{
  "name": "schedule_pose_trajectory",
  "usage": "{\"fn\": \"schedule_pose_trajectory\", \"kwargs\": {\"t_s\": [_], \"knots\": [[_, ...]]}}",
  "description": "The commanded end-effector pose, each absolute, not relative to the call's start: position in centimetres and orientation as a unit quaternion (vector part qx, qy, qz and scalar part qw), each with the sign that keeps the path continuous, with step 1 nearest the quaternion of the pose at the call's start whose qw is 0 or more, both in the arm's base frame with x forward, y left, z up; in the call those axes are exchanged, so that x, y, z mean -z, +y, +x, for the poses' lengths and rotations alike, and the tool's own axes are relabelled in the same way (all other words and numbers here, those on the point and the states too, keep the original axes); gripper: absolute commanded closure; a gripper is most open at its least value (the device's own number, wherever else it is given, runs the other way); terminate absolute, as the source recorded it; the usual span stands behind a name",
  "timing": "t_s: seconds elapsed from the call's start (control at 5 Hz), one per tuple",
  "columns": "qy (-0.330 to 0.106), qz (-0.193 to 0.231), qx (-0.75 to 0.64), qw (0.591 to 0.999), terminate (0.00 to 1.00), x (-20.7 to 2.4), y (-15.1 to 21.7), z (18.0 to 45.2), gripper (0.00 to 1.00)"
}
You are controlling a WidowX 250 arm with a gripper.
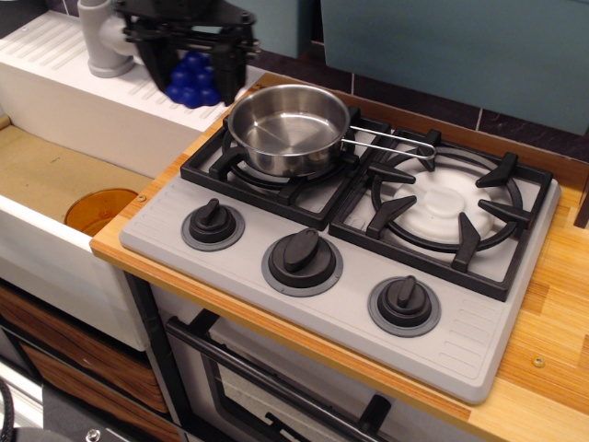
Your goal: Put pot or pan on stove and put blueberry in pot or pan
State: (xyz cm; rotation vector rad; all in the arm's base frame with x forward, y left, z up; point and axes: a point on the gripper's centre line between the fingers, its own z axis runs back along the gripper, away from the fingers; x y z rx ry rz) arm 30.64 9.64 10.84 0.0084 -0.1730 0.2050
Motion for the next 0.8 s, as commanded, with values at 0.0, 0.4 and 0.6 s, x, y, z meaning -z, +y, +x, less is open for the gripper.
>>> {"fn": "schedule_pose_trajectory", "kwargs": {"t_s": [0.0, 0.4, 0.6], "knots": [[-0.122, 0.002, -0.115, 0.986, 0.00, -11.6, 7.9, 33.6, 1.00], [-0.140, -0.004, -0.111, 0.984, 0.00, -10.3, 6.8, 35.3, 1.00], [-0.150, 0.007, -0.098, 0.984, 0.00, -9.9, 6.4, 35.7, 1.00]]}}
